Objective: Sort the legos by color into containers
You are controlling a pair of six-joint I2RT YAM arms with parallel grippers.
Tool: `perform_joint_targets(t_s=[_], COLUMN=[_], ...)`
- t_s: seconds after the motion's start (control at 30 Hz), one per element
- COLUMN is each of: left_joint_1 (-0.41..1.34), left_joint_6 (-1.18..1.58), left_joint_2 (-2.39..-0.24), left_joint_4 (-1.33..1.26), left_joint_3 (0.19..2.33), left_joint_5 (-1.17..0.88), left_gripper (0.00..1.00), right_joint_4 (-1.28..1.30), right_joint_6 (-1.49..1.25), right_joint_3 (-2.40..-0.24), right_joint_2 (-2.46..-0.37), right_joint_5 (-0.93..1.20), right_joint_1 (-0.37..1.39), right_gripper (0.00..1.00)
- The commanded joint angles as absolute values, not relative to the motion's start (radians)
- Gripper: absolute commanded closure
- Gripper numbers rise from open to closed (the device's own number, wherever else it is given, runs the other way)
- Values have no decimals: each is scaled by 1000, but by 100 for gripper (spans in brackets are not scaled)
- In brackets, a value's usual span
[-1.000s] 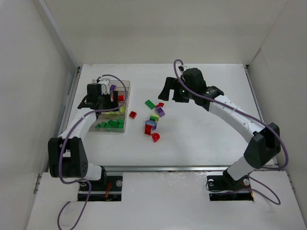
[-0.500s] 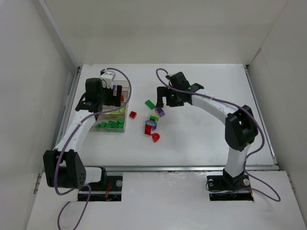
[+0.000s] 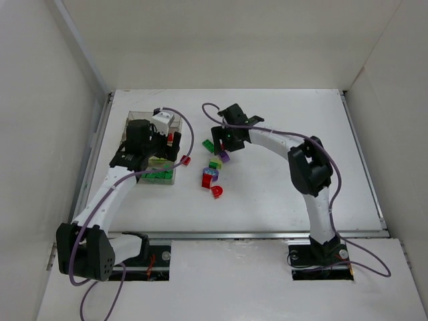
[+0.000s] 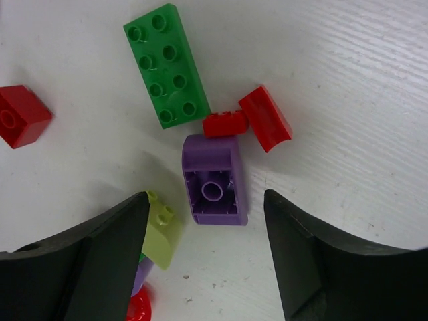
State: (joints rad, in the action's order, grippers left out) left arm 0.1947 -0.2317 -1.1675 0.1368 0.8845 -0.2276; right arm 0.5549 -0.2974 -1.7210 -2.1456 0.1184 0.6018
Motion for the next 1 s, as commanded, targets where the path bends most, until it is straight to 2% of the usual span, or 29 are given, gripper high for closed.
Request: perform_joint_targets(t_s=[0.0,0.03,0.1,0.23,0.3,0.33,0.43,0.47,0.6,0.7,0.77,0.97], left_joint_1=[199,199,199,199,209,209,209,209,232,256,267,334], left_joint_6=[-236,-236,-236,-236,-236,-236,-256,-273,-421,-593,-693,-799], left_joint_2=[-1131,-1131,-1131,-1131,-1131,-1131,-1131,-1131,-1131,-1092,-1066,-1006], left_joint_4=[98,98,98,98,98,98,109,121,178,201,186,8], left_joint_3=[870,870,870,870,870,870,879,879,879,867,853,819], left_joint_5=[-241,-232,-232,-232,-232,-232,-290,-313,-472,-590,-655,-687], left_gripper=[12,12,12,12,12,12,14,16,16,9,0,0], right_joint_4=[563,572,581,591,591,591,591,591,537,421,272,198], right_joint_6=[-264,-255,-268,-293,-293,-293,-293,-293,-302,-314,-340,-362], right_joint_3=[-1772,-1772,-1772,-1782,-1793,-1793,-1793,-1783,-1726,-1614,-1559,-1529], right_joint_2=[-2164,-2178,-2193,-2207,-2217,-2217,-2195,-2183,-2035,-1910,-1800,-1707], right_joint_5=[117,117,103,80,69,57,89,100,198,354,452,662], right_joint_1=[634,644,653,653,653,653,653,653,653,653,653,663], right_gripper=[27,27,37,51,63,78,97,100,100,100,100,100])
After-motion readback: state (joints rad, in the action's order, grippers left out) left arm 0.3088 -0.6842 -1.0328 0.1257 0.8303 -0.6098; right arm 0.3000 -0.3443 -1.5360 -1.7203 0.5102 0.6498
